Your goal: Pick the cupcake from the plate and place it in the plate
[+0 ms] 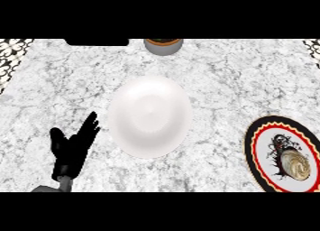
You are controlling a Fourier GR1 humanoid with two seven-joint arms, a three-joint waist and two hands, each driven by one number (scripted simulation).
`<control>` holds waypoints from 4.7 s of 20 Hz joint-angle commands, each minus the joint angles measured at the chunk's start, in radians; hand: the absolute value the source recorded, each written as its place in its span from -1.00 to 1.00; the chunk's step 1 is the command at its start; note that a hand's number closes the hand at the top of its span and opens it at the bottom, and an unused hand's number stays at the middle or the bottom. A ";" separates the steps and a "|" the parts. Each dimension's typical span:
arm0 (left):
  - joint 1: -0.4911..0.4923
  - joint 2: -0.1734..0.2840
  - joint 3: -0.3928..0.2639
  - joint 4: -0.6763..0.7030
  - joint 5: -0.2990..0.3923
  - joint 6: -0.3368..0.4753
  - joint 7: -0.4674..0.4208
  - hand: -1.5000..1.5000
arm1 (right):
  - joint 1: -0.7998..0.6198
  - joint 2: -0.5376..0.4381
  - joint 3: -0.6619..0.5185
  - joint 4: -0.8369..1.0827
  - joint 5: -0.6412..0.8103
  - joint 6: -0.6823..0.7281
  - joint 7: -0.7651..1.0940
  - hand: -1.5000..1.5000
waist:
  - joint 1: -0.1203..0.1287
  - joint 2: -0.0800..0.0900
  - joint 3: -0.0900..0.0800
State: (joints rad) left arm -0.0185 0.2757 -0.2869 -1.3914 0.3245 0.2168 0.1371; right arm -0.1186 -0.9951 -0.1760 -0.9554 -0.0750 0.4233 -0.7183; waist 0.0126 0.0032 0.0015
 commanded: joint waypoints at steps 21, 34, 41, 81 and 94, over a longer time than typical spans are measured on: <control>0.034 -0.030 0.088 -0.061 -0.060 -0.053 0.070 0.00 | 0.209 0.184 0.149 -0.422 0.431 -0.104 0.286 -1.00 | -0.015 -0.004 -0.002; 0.029 -0.116 0.113 0.009 -0.134 -0.074 0.019 0.00 | 0.226 0.341 0.139 -0.506 0.629 -0.145 0.378 -1.00 | -0.014 -0.004 -0.002; 0.055 -0.121 0.127 -0.065 -0.160 -0.088 0.086 0.00 | 0.173 0.397 0.132 -0.378 0.756 -0.173 0.334 -1.00 | -0.011 -0.004 -0.001; 0.030 -0.164 0.165 -0.018 -0.210 -0.157 0.087 0.00 | 0.009 0.994 0.576 -0.599 1.089 -0.811 0.946 1.00 | 0.033 -0.029 0.000; 0.020 -0.164 0.164 -0.017 -0.217 -0.158 0.079 0.00 | -0.062 0.995 0.825 -0.597 1.243 -1.354 1.498 1.00 | 0.037 -0.010 -0.005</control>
State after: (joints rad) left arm 0.0005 0.1072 -0.1262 -1.4109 0.1104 0.0593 0.2211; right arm -0.1456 -0.0015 0.5977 -1.5791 1.0899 -0.7820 0.6353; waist 0.0492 -0.0114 -0.0012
